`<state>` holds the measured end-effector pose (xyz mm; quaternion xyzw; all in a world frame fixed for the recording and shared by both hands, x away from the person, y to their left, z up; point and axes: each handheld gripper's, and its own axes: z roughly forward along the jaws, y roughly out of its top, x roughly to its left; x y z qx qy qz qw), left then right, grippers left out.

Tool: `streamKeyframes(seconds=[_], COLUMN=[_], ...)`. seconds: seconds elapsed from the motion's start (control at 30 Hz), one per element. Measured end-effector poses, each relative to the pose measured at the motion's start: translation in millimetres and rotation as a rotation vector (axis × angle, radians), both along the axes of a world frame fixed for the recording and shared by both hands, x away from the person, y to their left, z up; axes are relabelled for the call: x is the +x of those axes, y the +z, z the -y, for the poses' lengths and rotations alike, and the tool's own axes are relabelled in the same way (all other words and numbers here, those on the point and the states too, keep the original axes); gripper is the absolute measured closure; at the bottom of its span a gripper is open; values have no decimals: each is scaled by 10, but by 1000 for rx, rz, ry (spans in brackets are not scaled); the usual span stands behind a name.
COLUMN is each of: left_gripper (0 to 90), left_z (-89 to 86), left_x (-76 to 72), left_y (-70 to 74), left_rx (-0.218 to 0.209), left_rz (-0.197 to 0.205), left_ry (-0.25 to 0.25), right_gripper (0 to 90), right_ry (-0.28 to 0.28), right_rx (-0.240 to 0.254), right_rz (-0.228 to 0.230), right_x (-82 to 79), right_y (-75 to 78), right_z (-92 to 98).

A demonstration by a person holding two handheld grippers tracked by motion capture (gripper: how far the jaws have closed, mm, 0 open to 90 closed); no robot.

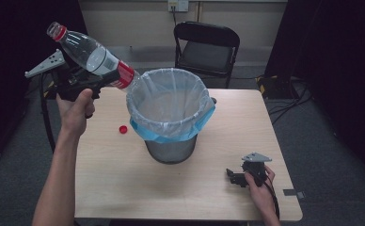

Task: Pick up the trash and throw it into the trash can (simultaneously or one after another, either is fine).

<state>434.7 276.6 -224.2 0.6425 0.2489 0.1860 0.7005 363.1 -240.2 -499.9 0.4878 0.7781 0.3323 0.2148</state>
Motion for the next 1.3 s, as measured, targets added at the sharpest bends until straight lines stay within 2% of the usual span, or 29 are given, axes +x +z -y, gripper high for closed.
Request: streamKeyframes(seconds=[0.17,0.33,0.53,0.63,0.73,0.83,0.87,0.93,0.97,1.3], left_gripper=[294,292,290,289,287,286,286,283,275,238], left_z=[158,298,406,451,497,555,580,598,615,586], left_x=[9,54,104,124,131,142,143,158,175,174], left_y=[-34,-97,-209,-255,-312,-375,-403,-431,-448,-435], left_rx=[3,32,50,80,87,113,107,113,104,114], left_rz=[-15,-34,-63,-74,-83,-93,-104,-105,-117,-106], left_ry=[-37,-67,-82,-80,-79,-88,-90,-91,-103,-94], right_gripper=[89,90,90,90,90,91,91,91,91,91], right_ry=[0,0,0,0,0,0,0,0,0,0], right_rx=[0,0,-1,-1,-1,-1,-1,-1,-1,-1], right_rz=[0,1,1,1,2,2,2,2,2,2], right_x=[0,-1,-1,-1,-1,-2,-2,-2,-2,-2], right_y=[0,0,0,0,0,0,0,0,0,0], right_z=[0,-1,-1,-1,-1,-2,-2,-2,-2,-2])
